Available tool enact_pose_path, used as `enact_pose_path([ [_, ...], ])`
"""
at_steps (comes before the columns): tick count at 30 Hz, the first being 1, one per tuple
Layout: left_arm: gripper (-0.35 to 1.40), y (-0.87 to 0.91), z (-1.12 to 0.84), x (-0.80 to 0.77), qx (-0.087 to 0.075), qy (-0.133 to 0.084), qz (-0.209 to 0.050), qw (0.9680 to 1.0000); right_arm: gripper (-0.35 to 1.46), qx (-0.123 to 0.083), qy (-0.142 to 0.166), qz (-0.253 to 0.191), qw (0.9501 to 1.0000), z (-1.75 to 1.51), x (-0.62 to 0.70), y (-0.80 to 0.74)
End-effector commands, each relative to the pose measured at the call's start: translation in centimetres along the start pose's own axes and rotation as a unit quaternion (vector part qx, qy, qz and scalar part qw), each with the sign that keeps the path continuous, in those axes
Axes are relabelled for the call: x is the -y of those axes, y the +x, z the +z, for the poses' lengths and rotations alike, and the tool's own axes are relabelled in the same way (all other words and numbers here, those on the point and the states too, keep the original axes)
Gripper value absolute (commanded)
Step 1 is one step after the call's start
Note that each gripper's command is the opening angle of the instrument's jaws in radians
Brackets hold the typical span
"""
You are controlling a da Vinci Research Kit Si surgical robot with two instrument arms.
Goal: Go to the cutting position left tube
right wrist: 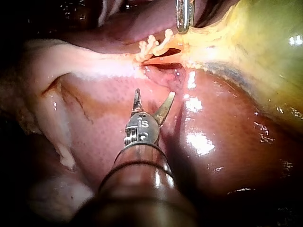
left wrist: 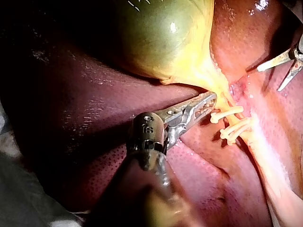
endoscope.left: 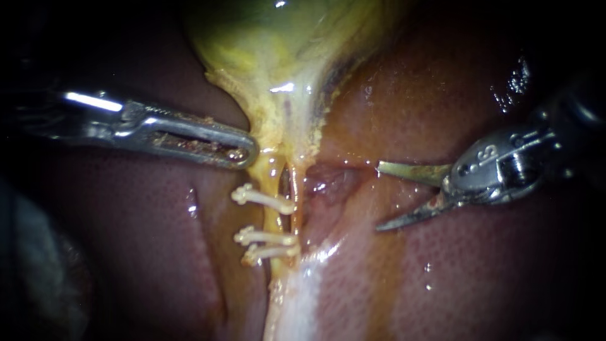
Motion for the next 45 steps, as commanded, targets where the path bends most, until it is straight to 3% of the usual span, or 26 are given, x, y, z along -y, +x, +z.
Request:
enact_pose_path([
  [1,-0.35,0.00,-0.01,0.00,0.000,0.000,0.000,1.0000,1.45,0.000,0.000,0.000,1.0000,0.00,0.00,0.00],
  [6,-0.35,0.06,-0.10,-0.08,0.002,-0.002,-0.003,1.0000,1.45,0.000,0.000,0.001,1.0000,-0.01,-0.01,0.02],
  [10,-0.35,0.17,-0.29,-0.20,0.005,-0.006,-0.007,0.9999,1.45,0.000,0.002,0.003,1.0000,-0.02,-0.02,0.05],
  [18,-0.35,0.29,-0.64,-0.25,-0.007,0.000,-0.015,0.9999,1.45,-0.003,0.016,0.005,0.9999,0.00,0.02,0.14],
  [24,-0.35,0.29,-0.63,-0.26,-0.008,0.001,-0.015,0.9998,1.45,-0.037,0.036,0.013,0.9986,0.10,0.12,0.32],
  [31,-0.35,0.29,-0.64,-0.28,-0.008,0.002,-0.013,0.9999,1.45,-0.063,0.063,0.022,0.9957,0.29,0.27,0.58],
  [36,-0.35,0.29,-0.63,-0.28,-0.008,0.002,-0.013,0.9999,1.45,-0.070,0.076,0.025,0.9943,0.46,0.33,0.71],
  [45,-0.35,0.29,-0.63,-0.28,-0.009,0.002,-0.013,0.9999,1.45,-0.081,0.096,0.040,0.9913,0.67,0.34,0.79],
])
